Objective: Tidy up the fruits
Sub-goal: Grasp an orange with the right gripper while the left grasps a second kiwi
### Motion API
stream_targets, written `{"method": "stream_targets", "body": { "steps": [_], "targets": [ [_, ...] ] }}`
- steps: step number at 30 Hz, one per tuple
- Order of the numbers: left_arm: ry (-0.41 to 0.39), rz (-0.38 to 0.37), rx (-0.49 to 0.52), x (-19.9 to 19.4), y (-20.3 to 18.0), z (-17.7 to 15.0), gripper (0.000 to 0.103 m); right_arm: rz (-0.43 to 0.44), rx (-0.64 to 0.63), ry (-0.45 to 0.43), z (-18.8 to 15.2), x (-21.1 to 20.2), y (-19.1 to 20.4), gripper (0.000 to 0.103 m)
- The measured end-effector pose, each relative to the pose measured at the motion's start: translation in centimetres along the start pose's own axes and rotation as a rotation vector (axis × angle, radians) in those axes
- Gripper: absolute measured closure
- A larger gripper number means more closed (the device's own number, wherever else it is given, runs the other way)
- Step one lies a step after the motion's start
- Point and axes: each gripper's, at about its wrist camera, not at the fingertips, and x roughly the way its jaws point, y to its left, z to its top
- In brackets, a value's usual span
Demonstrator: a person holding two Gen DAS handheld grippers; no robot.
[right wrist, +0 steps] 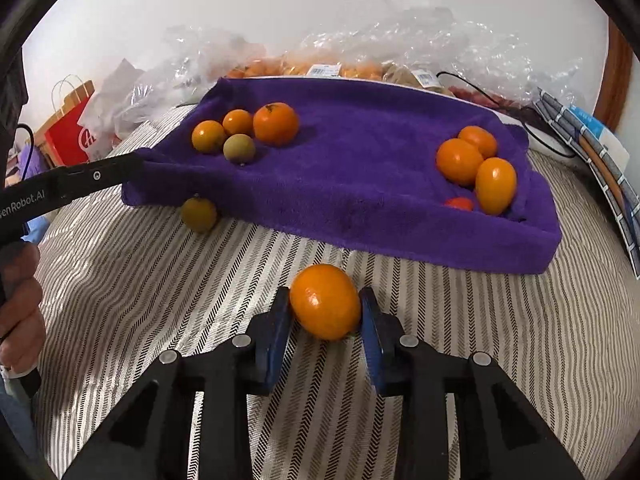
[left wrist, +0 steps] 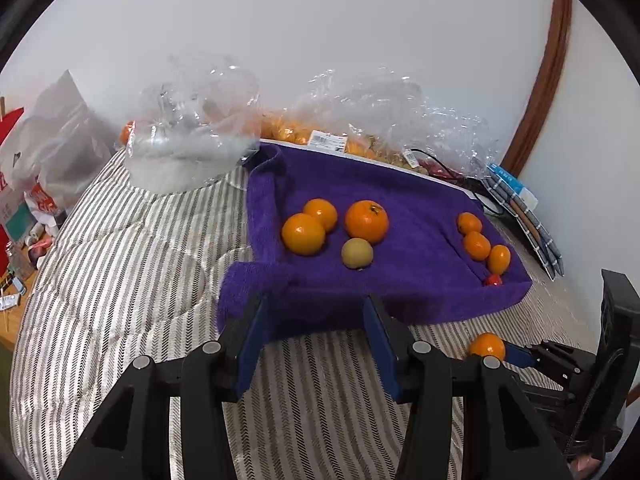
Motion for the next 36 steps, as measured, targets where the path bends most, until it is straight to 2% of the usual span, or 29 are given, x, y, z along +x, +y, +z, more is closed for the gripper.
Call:
{"method": "stream_targets", "body": {
  "steps": [5, 9, 13, 18, 20, 27, 33, 35, 36],
  "targets": [
    [0.015, -0.008, 0.054, 0.4, -1.2, -0.5, 0.056, 0.024, 0.031, -0.026, -0.6, -0.9, -0.9, 0.069],
    [0.041, -0.005, 0.105, 1.0, -2.3, -1.1, 0.056, -0.005, 0.077, -0.077, -1.8, -2.8, -3.0, 0.069],
    [0.090, -0.005, 0.135, 2.0, -3.5, -1.9, 0.056, -0.030, 0.123, -0.088, -2.8, -3.9, -5.0, 0.069],
    [0.140, -0.010, 0.143, 3.0, -4.4, -2.3, 0.056, -0.009, 0.178, -0.130, -3.2, -4.8, -6.3, 0.069],
    [0.168, 0.023, 0.152, 3.7, -5.0, -2.5, 0.056, -0.011, 0.180, -0.126, -3.2, -4.8, -6.3, 0.069],
    [0.168, 0.082, 0.167, 4.8, -6.8, -2.2, 0.056, -0.002, 0.169, -0.139, -3.3, -5.1, -6.1, 0.069],
    [0.164, 0.090, 0.150, 5.3, -6.9, -2.0, 0.056, 0.027, 0.201, -0.157, -3.4, -5.4, -6.7, 0.069],
    [0.163, 0.089, 0.144, 5.3, -6.8, -1.9, 0.062, 0.025, 0.210, -0.161, -3.4, -5.4, -6.9, 0.069],
    [0.159, 0.082, 0.134, 5.2, -6.6, -1.9, 0.069, 0.028, 0.211, -0.159, -3.4, -5.4, -6.9, 0.069]
  ]
}}
